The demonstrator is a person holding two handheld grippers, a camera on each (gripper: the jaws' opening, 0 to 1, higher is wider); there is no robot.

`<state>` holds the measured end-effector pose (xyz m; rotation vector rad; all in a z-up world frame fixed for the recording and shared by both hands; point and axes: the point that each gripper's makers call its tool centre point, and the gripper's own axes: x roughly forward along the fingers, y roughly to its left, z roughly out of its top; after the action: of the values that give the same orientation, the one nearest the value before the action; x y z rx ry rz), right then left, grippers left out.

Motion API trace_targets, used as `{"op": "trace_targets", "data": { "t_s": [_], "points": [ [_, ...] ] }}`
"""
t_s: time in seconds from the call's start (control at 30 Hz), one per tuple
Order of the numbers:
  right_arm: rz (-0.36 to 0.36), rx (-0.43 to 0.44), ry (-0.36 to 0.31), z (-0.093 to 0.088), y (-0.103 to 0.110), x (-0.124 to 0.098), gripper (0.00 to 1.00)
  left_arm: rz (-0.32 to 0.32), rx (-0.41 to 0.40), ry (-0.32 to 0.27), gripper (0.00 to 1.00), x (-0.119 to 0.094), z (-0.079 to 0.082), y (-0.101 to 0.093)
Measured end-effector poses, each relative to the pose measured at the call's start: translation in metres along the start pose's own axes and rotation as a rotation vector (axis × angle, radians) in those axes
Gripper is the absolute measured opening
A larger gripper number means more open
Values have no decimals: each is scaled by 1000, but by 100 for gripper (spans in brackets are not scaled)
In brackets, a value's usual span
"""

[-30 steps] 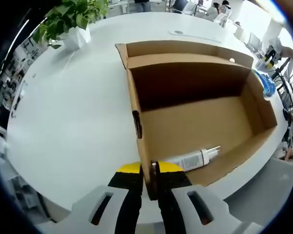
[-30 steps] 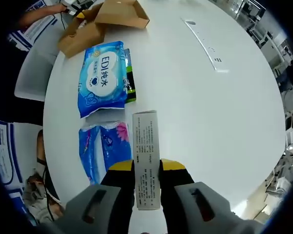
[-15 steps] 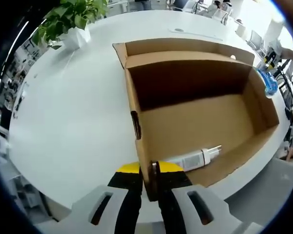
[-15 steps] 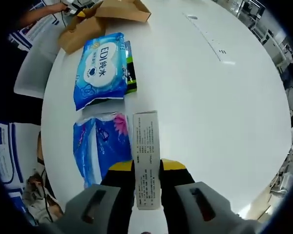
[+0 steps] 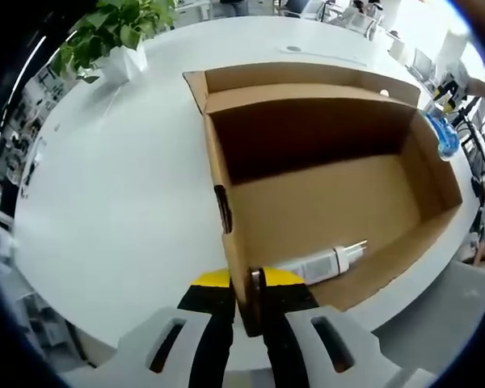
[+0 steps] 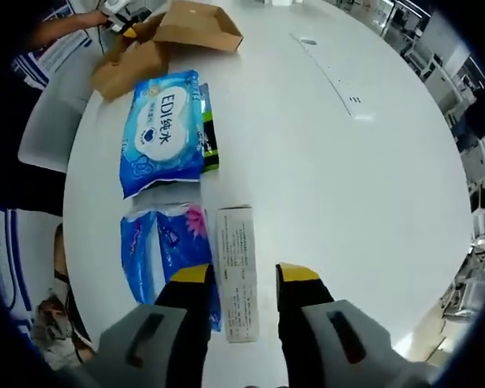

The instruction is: Operate the shoe box by opening the lid, removing the specified soft item, and placing it in the target area until the item is outside and the box remains undamaged.

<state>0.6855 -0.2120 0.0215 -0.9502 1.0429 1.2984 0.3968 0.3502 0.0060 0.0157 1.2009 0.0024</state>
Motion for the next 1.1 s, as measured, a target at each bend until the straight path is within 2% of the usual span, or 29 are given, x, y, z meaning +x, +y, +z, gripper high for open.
{"op": "trace_targets", "data": {
  "t_s": [0.07,0.3,0.53,0.8,1.1],
  "points": [
    [-16,8,-17,7,5,-7,33,-6,0,-2,9,0,0,-1],
    [-101,3,-92,41,22,-34,32,-31,7,-22,11,-2,2,-3],
    [-110,-20,-161,86,60,-53,30,-66,15,-48,12,-6,3,-4],
    [-108,-58,-161,128,99,-57,29,-103,15,-80,13,-12,3,-1],
    [-77,-91,-230,193,149,-46,28,-143,41,-120,15,-30,6,-1]
  ]
}}
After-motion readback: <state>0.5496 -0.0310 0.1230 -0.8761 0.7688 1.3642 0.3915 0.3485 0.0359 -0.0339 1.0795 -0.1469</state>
